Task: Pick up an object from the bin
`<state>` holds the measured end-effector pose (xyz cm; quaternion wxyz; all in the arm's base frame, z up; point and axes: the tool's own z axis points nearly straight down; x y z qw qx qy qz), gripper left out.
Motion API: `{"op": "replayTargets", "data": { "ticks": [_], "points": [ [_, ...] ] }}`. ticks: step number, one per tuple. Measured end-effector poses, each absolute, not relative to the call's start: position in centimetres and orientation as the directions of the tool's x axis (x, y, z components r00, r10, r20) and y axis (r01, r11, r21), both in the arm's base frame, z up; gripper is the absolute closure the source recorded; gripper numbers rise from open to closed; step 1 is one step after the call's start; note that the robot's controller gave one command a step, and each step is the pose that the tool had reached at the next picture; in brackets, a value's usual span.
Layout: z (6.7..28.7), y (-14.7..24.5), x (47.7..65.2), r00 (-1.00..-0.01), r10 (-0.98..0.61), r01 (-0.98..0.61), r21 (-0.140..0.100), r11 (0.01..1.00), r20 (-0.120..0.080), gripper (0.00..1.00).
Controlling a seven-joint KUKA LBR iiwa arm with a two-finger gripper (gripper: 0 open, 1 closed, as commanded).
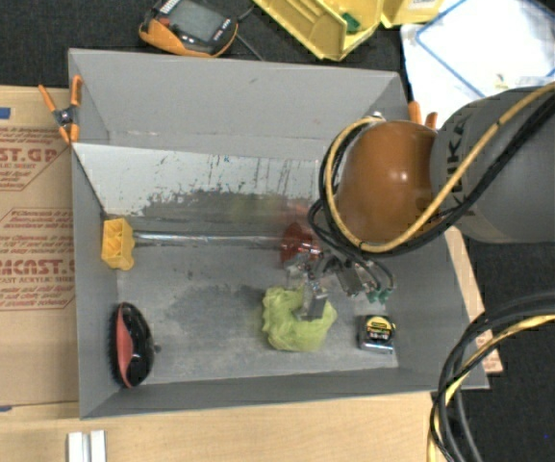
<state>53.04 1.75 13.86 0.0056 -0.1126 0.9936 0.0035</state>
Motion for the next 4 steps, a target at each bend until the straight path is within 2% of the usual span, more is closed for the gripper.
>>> {"op": "replayTargets", "data": {
  "ticks": [2,3,4],
  "points": [
    [13.7,2.0,53.3,-0.972,-0.236,-0.236,0.005,0.972,-0.012,1.00],
    [8.9,2.9,59.0,-0.981,-0.193,-0.193,0.010,0.981,-0.015,1.00],
    [18.3,2.3,55.9,-0.975,-0.222,-0.223,0.006,0.975,-0.012,1.00]
  ]
}}
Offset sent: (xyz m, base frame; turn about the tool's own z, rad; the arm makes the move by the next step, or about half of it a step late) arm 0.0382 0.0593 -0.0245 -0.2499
